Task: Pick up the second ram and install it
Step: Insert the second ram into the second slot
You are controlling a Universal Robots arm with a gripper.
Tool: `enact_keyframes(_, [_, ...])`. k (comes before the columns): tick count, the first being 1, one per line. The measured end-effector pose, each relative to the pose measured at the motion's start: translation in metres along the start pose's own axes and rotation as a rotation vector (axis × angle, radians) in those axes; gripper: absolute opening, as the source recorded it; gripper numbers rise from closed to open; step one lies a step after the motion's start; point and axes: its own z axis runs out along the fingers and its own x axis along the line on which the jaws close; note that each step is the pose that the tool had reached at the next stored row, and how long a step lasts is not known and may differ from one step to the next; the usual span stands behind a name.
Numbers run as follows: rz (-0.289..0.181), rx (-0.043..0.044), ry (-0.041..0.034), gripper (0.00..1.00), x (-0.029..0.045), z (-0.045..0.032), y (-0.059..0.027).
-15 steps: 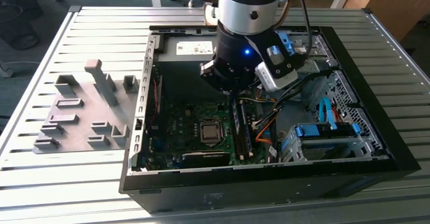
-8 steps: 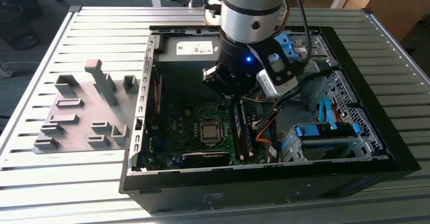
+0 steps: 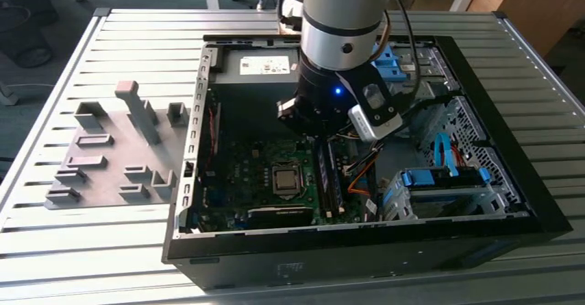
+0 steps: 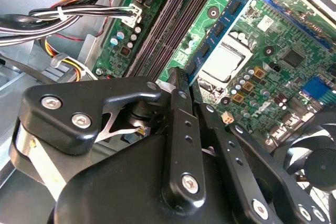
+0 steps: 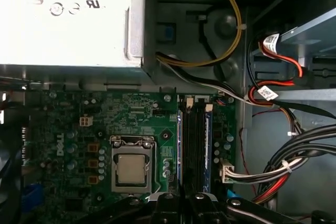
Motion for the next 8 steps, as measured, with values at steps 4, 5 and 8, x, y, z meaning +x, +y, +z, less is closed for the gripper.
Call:
enact_keyframes(4, [0.0, 0.0002, 0.0007, 0.14, 0.0, 0.0002, 0.0])
enact_keyframes(5, [0.0, 0.0, 0.0006, 0.14, 0.0, 0.0003, 0.0])
enact_keyframes(8, [0.0, 0.0, 0.0007, 0.14, 0.0, 0.0003, 0.0])
